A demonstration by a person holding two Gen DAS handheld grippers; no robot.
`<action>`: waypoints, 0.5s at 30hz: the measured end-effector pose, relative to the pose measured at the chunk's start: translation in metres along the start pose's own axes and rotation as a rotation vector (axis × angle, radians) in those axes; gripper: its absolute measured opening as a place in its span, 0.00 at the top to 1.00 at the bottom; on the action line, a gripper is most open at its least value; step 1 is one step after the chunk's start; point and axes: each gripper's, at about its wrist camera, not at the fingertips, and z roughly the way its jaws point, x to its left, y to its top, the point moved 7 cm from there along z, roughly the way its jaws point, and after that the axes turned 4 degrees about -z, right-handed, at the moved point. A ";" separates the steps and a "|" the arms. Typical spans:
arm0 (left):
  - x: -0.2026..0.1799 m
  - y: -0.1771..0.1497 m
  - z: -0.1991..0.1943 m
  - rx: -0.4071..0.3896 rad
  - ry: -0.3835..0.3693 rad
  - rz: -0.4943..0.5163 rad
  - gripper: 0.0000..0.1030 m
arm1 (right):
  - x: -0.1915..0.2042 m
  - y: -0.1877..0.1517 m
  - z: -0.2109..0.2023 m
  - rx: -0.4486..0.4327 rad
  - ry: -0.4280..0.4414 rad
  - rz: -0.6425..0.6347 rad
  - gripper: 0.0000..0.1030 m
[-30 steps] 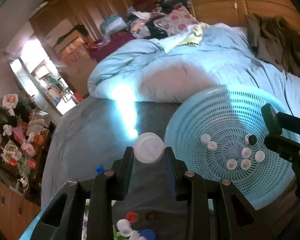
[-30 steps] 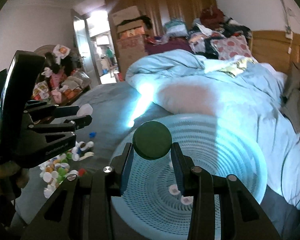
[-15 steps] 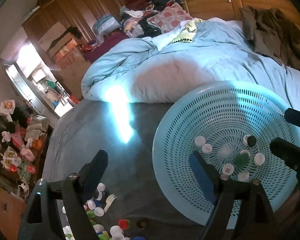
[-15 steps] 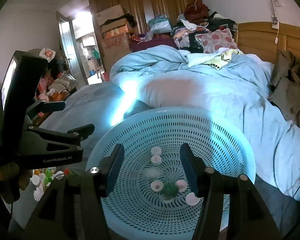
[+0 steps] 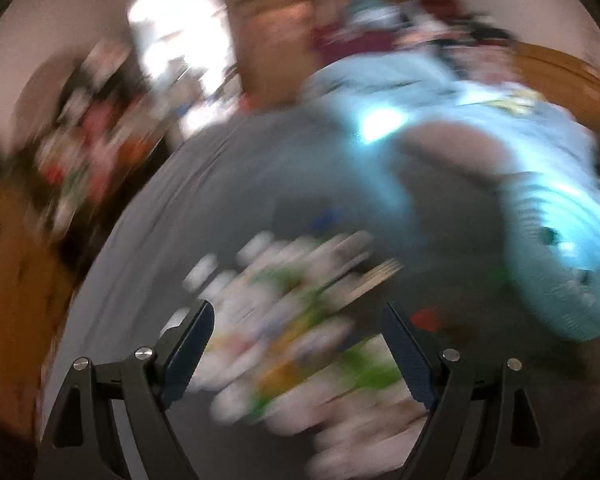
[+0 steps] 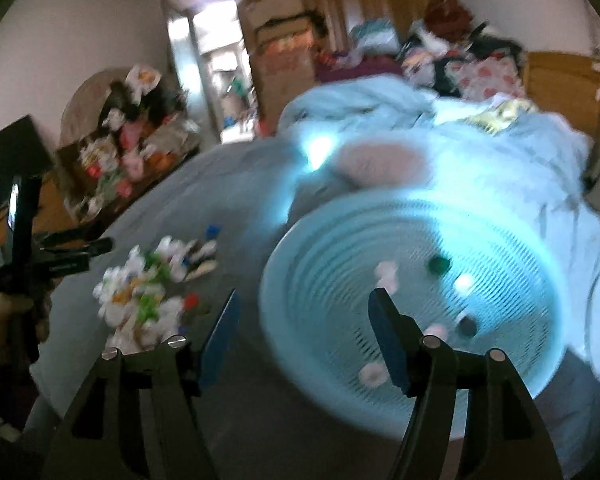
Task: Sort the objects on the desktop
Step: 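Open both tools to drop the caps into the basket, then move back to the heap and grasp a white cap with the left tool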
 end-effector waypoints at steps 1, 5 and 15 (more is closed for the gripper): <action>0.032 -0.016 0.010 0.027 0.029 -0.042 0.15 | 0.005 -0.005 0.005 0.015 0.012 -0.003 0.40; 0.123 -0.066 0.049 0.134 0.098 -0.180 0.29 | 0.027 -0.018 0.024 0.075 0.042 -0.026 0.40; 0.136 -0.085 0.105 0.144 0.028 -0.123 0.32 | 0.078 -0.023 0.047 0.139 0.042 -0.113 0.40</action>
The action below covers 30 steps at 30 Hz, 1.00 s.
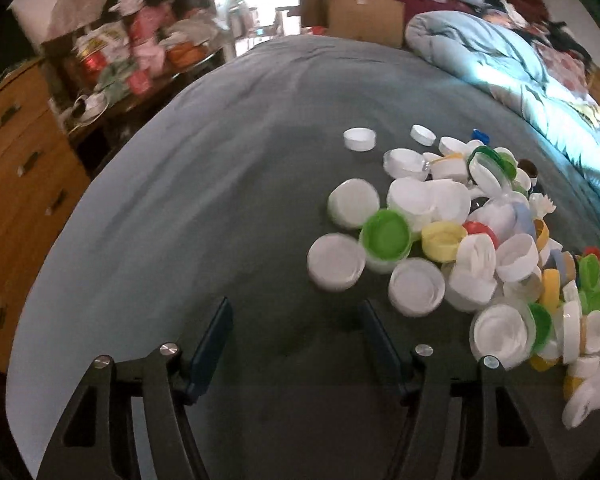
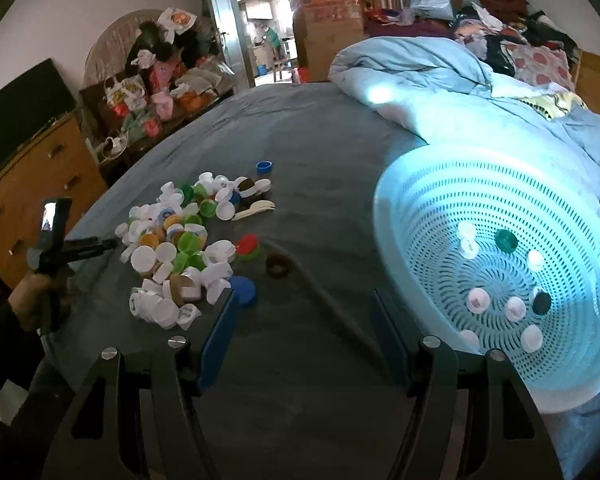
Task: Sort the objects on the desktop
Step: 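Move back to the heap and grasp a white cap with the left tool, then grasp a blue cap with the right tool while the left tool holds its cap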
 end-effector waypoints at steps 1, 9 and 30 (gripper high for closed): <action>0.000 0.003 0.002 -0.001 -0.004 0.001 0.32 | 0.003 0.000 0.002 0.005 0.000 -0.007 0.40; 0.003 0.023 0.020 0.011 -0.026 -0.011 0.40 | 0.028 -0.003 0.019 0.039 0.037 -0.033 0.40; 0.005 0.022 0.023 -0.012 -0.058 -0.051 0.67 | 0.067 -0.038 0.129 0.174 0.071 -0.266 0.66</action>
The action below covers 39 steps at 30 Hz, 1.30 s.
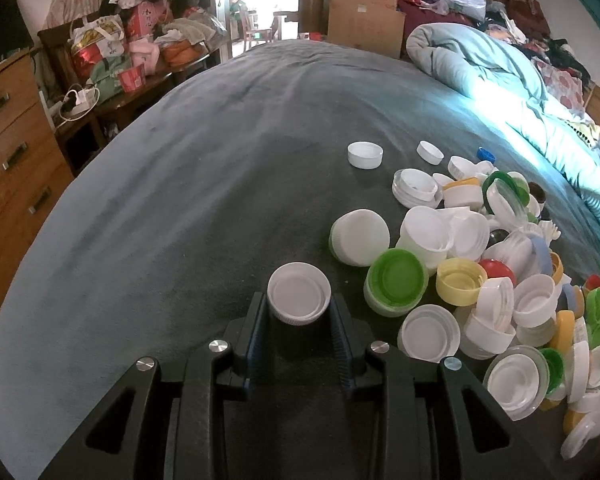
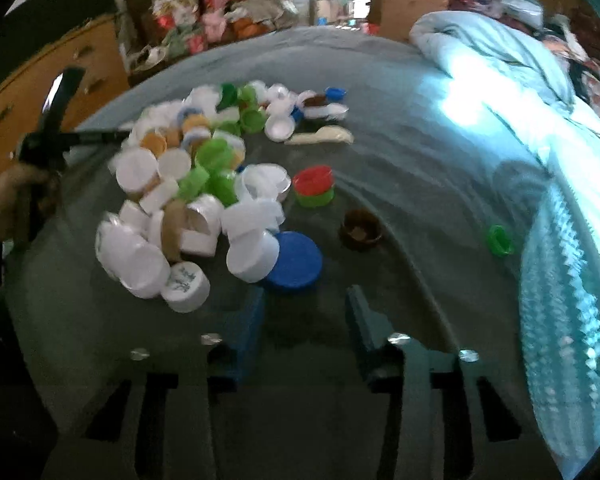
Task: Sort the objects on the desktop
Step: 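Grasp a blue cap with the right tool while the left tool holds its cap, then carry both held caps over the teal basket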
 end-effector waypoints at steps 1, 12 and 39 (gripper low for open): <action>0.000 0.000 0.000 0.001 -0.001 -0.001 0.67 | 0.000 0.002 0.003 -0.005 0.008 0.000 0.66; 0.001 0.000 0.002 0.003 0.000 -0.003 0.67 | 0.006 0.027 0.022 -0.040 0.039 -0.051 0.64; -0.115 -0.013 -0.147 -0.135 -0.122 0.100 0.69 | 0.008 0.039 -0.102 -0.194 0.007 0.102 0.66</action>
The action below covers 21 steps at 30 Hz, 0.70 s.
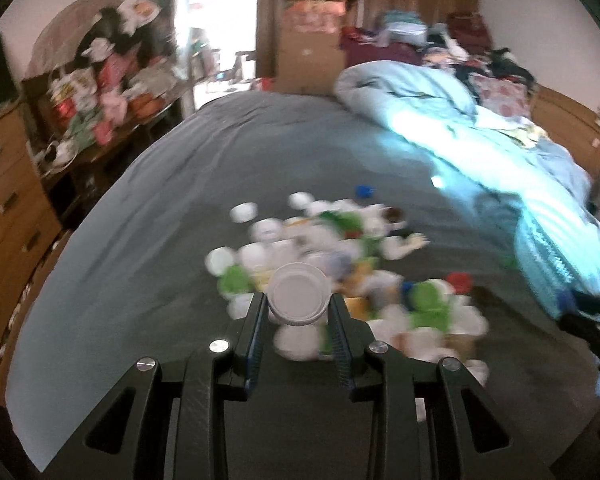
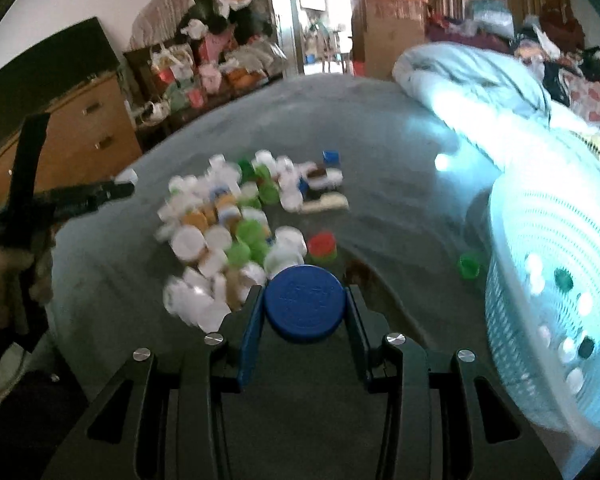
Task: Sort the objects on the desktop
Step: 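Carry both held caps over the teal basket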
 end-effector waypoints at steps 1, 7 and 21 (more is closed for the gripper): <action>-0.008 0.003 -0.005 -0.002 -0.002 0.006 0.69 | 0.002 0.007 -0.004 -0.016 -0.002 -0.009 0.66; -0.058 0.024 -0.029 -0.022 0.017 0.075 0.69 | 0.004 0.034 -0.019 -0.076 -0.016 -0.016 0.66; -0.124 0.057 -0.052 -0.073 0.041 0.199 0.69 | -0.032 0.060 -0.060 -0.174 -0.070 0.034 0.66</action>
